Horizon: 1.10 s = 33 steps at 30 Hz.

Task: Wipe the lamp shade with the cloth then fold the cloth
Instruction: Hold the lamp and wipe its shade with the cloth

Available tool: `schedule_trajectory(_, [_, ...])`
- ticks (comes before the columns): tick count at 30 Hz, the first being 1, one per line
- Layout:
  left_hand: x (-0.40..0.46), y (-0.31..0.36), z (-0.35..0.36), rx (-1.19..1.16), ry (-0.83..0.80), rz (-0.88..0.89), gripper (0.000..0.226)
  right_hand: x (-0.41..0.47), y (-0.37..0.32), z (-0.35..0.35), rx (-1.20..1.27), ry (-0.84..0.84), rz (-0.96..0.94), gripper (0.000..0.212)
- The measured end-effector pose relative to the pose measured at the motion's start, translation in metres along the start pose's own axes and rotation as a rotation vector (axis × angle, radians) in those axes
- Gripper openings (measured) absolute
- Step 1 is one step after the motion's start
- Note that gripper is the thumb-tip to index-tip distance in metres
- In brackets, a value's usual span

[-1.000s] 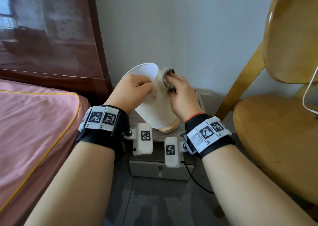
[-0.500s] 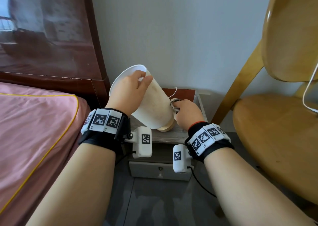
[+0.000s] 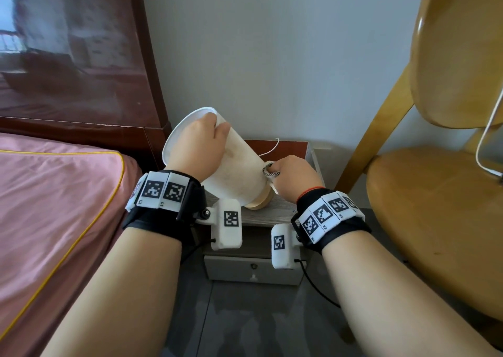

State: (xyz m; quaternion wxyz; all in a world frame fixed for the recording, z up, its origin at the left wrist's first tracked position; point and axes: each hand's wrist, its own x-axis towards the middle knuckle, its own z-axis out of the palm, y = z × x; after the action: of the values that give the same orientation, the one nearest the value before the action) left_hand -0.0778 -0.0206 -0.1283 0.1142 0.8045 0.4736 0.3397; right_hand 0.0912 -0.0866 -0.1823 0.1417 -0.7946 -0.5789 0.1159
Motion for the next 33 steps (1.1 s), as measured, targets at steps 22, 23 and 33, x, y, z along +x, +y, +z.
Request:
schedule_trajectory(22, [-0.007, 0.007, 0.001, -0.06, -0.129, 0.207, 0.037, 0.004, -0.027, -0.027, 0.745, 0.528, -0.212, 0.054])
schedule_trajectory(23, [-0.007, 0.008, 0.001, -0.061, -0.132, 0.214, 0.035, 0.003, -0.03, -0.022, 0.715, 0.513, -0.249, 0.054])
schedule_trajectory(33, [-0.011, 0.008, -0.004, -0.08, -0.177, 0.181, 0.033, -0.002, 0.011, 0.034, 0.331, 0.308, -0.072, 0.055])
